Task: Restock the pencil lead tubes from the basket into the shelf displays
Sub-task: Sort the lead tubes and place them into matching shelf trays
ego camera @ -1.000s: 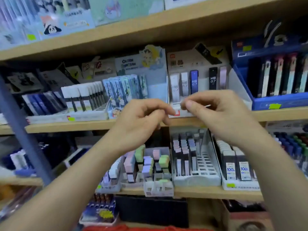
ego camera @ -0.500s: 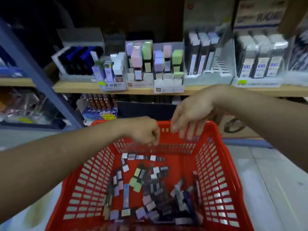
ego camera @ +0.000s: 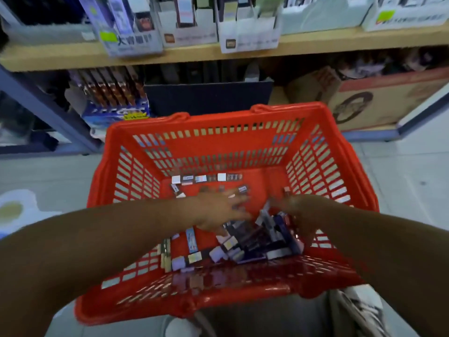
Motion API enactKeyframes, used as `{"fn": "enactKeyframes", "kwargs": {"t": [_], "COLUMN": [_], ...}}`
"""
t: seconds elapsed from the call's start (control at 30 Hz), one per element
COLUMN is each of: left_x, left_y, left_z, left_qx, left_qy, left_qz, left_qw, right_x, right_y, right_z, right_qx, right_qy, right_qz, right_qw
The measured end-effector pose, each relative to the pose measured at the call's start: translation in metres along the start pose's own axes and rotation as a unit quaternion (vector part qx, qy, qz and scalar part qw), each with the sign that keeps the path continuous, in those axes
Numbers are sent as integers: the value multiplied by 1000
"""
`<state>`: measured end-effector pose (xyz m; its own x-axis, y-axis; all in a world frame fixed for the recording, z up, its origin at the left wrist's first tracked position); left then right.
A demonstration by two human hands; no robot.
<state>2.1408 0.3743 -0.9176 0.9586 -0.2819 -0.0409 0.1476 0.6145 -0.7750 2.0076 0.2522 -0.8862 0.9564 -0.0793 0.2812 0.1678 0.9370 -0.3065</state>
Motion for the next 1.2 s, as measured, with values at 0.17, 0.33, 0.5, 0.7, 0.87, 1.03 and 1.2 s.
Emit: {"fn": "enactKeyframes", "kwargs": {"t": [0.17, 0.33, 0.5, 0.7, 0.87, 1.03, 1.2], "left_x": [-47, -35, -7, 7, 32, 19, 8], "left_y": [36, 58, 62, 52, 61, 61, 62], "left_z": [-21, -25, -14, 8, 16, -3, -11], "left_qx": [-78, -14, -8, -25, -173, -86, -104], "left_qy": [153, 91, 30, -27, -181, -275, -291], "left_qz": [-29, -7, 0, 146, 309, 280, 257], "left_qw": [985, 996, 1000, 989, 918, 916, 916], "right_x": [-1, 4, 31, 43, 37, 40, 45], "right_y": [20, 25, 49, 66, 74, 87, 88], "right_z": [-13, -21, -39, -74, -84, -91, -92], "right_qx": [-35, 0, 20, -66, -148, -152, -114], "right_qy": [-2, 32, -46, -140, -172, -202, -246], "right_qz": [-75, -180, -189, 29, 275, 294, 285], "right_qw": [997, 983, 981, 988, 934, 922, 919]}}
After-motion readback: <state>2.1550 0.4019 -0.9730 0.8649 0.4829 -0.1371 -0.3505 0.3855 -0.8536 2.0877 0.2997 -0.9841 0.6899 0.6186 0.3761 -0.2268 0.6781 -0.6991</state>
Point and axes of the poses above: each hand's wrist, its own z-axis away from the middle knuckle, its own y-axis out of the palm, x = y × z, the point moved 5 cm from there along -z, towards the middle knuckle
